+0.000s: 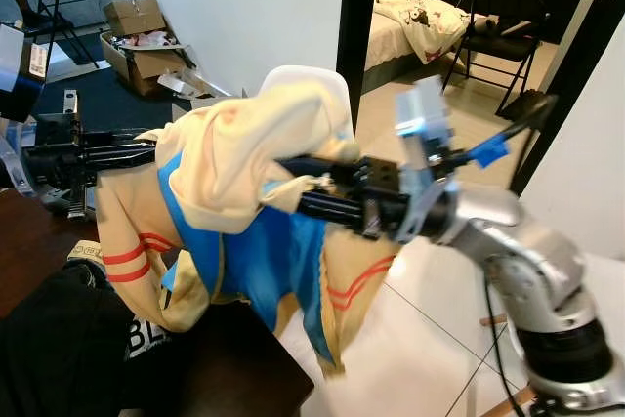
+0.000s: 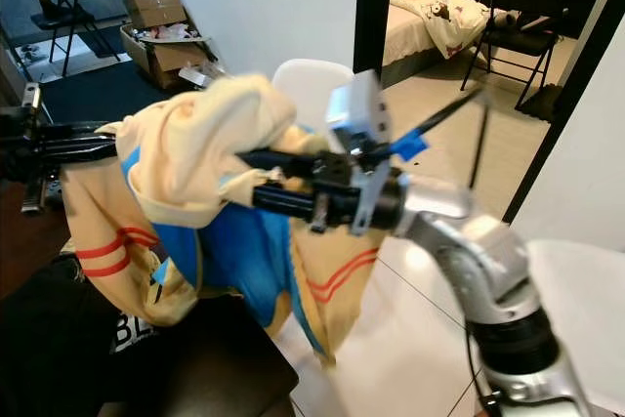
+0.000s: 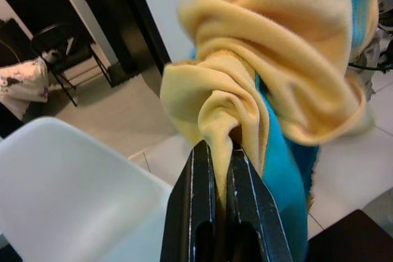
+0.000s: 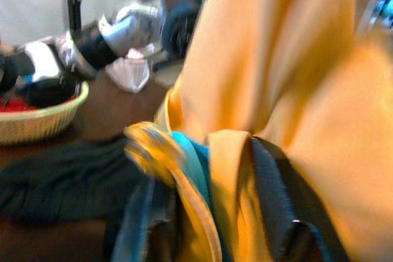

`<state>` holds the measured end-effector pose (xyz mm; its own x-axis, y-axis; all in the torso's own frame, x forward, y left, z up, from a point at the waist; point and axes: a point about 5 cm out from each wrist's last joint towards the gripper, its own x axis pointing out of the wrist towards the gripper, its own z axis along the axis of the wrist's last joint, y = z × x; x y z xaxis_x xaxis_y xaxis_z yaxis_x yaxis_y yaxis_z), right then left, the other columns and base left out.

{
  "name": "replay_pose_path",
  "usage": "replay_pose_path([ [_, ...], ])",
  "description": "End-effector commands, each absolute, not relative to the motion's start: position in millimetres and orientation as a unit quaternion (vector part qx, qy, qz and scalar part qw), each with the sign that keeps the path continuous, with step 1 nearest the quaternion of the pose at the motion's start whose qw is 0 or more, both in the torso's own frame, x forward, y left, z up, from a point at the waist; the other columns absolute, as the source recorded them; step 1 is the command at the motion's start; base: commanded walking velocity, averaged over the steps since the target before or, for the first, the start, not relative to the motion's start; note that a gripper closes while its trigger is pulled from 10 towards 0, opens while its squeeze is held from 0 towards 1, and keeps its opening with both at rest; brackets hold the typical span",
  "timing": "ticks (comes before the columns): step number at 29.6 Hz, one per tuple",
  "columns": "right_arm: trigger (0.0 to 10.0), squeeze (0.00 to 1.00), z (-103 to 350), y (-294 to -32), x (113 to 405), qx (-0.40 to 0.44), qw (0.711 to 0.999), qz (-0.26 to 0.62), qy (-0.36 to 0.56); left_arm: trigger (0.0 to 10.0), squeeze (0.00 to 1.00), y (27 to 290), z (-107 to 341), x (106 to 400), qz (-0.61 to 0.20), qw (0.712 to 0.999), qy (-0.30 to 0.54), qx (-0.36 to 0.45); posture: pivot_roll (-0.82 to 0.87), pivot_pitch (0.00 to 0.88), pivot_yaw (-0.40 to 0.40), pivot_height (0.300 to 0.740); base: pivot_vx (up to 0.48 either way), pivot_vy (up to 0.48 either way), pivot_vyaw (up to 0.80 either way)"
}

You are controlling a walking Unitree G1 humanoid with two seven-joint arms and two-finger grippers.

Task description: Hang hanger

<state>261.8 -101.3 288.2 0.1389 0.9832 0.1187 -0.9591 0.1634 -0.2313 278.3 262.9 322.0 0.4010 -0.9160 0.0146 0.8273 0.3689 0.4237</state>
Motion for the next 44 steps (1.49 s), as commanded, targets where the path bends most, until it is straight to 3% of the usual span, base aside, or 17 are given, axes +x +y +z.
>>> replay_pose_path([
  [1, 10.0, 1.00, 288, -103, 257, -0.057, 0.741, 0.659, -0.117, 10.0, 0.00, 265, 332, 274, -0.527, 0.816, -0.164, 0.173, 0.07, 0.000, 0.013, 0.740, 0.000, 0.000, 0.00],
  [7, 10.0, 1.00, 299, -128, 252, -0.120, 0.739, 0.653, -0.110, 10.0, 0.00, 266, 330, 280, -0.492, 0.836, -0.193, 0.149, 0.06, 0.000, 0.011, 0.740, 0.000, 0.000, 0.00],
  [14, 10.0, 1.00, 287, -130, 243, -0.150, 0.731, 0.662, -0.072, 10.0, 0.00, 263, 329, 284, -0.462, 0.848, -0.238, 0.105, 0.06, 0.000, 0.008, 0.740, 0.000, 0.000, 0.00],
  [21, 10.0, 1.00, 318, -152, 226, -0.085, 0.705, 0.690, -0.139, 10.0, 0.00, 268, 326, 282, -0.469, 0.846, -0.233, 0.095, 0.05, 0.000, 0.010, 0.740, 0.000, 0.000, 0.00],
  [25, 10.0, 1.00, 345, -176, 234, -0.064, 0.731, 0.646, -0.210, 10.0, 0.00, 274, 323, 278, -0.485, 0.842, -0.209, 0.109, 0.05, 0.000, 0.008, 0.740, 0.000, 0.000, 0.00],
  [30, 10.0, 1.00, 348, -181, 243, -0.080, 0.754, 0.615, -0.217, 10.0, 0.00, 276, 323, 276, -0.496, 0.838, -0.197, 0.116, 0.05, 0.000, 0.006, 0.740, 0.000, 0.000, 0.00],
  [31, 10.0, 0.14, 345, -180, 249, -0.097, 0.768, 0.599, -0.206, 10.0, 0.00, 277, 323, 274, -0.501, 0.835, -0.190, 0.121, 0.05, 0.000, 0.006, 0.740, 0.000, 0.000, 0.00],
  [33, 10.0, 0.14, 345, -180, 249, -0.097, 0.768, 0.599, -0.206, 10.0, 0.00, 277, 323, 274, -0.501, 0.835, -0.190, 0.121, 0.05, 0.000, 0.006, 0.740, 0.000, 0.000, 0.00],
  [34, 10.0, 0.00, 334, -176, 266, -0.167, 0.804, 0.548, -0.160, 10.0, 0.00, 277, 322, 270, -0.518, 0.828, -0.170, 0.132, 0.05, 0.000, 0.006, 0.740, 0.000, 0.000, 0.00],
  [36, 10.0, 0.00, 332, -177, 273, -0.175, 0.812, 0.536, -0.149, 10.0, 0.00, 275, 319, 267, -0.536, 0.819, -0.151, 0.137, 0.06, 0.000, 0.006, 0.740, 0.000, 0.000, 0.00],
  [44, 10.0, 0.00, 337, -180, 272, -0.180, 0.798, 0.555, -0.148, 10.0, 0.00, 269, 309, 264, -0.569, 0.802, -0.117, 0.141, 0.06, 0.000, 0.001, 0.740, 0.000, 0.000, 0.00],
])
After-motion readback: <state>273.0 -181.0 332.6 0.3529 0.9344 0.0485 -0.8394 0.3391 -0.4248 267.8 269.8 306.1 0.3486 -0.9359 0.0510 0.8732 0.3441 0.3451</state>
